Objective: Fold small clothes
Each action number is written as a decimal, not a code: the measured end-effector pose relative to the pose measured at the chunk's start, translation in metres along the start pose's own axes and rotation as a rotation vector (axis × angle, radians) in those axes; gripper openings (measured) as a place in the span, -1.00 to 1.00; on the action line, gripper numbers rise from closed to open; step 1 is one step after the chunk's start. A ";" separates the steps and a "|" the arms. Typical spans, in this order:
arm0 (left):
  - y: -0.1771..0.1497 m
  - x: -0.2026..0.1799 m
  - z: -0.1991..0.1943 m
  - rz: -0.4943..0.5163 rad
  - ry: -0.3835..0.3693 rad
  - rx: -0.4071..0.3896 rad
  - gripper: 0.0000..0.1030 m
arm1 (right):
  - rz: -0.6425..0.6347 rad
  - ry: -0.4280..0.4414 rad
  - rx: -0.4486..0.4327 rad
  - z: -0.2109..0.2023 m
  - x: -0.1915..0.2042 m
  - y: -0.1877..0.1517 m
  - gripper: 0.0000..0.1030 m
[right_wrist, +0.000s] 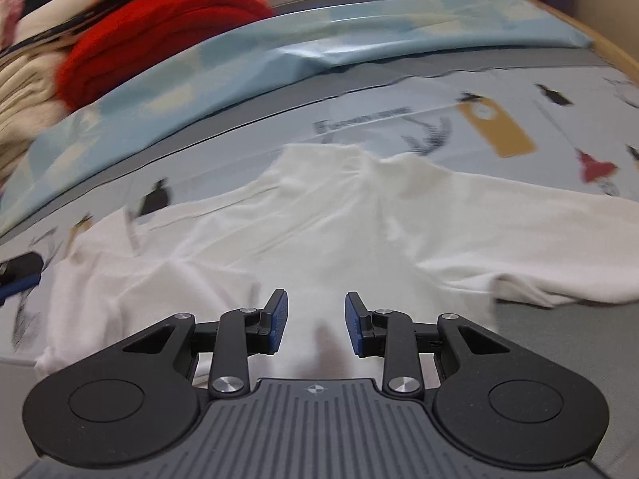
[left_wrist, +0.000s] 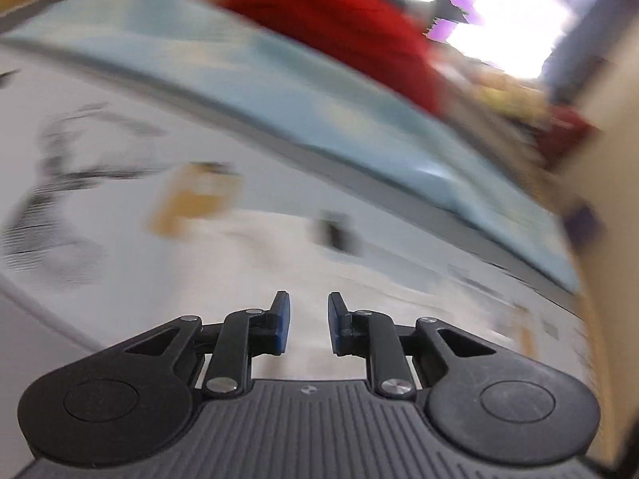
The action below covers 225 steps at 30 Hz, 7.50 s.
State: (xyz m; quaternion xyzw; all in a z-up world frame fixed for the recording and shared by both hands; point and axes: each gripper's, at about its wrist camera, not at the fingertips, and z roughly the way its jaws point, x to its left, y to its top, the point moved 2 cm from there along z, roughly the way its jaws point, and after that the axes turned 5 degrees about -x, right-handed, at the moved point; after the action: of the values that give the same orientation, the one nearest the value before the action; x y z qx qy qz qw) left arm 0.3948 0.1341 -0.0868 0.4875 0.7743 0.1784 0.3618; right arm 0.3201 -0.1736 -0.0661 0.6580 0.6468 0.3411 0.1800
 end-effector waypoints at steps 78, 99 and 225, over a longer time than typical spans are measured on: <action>0.022 0.057 0.043 0.053 0.249 0.008 -0.72 | 0.446 -0.145 -0.109 0.030 -0.092 0.019 -0.45; -0.008 0.060 0.012 0.078 0.085 0.276 -0.66 | 0.444 -0.153 -0.045 0.022 -0.086 0.013 -0.43; 0.003 0.039 0.015 -0.079 0.257 0.118 -0.64 | 0.604 -0.215 0.114 0.043 -0.081 0.008 -0.18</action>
State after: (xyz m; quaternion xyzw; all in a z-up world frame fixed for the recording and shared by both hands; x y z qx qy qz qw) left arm 0.3975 0.1683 -0.1102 0.4502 0.8420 0.1789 0.2373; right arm 0.3614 -0.2441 -0.1085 0.8612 0.4179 0.2711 0.1008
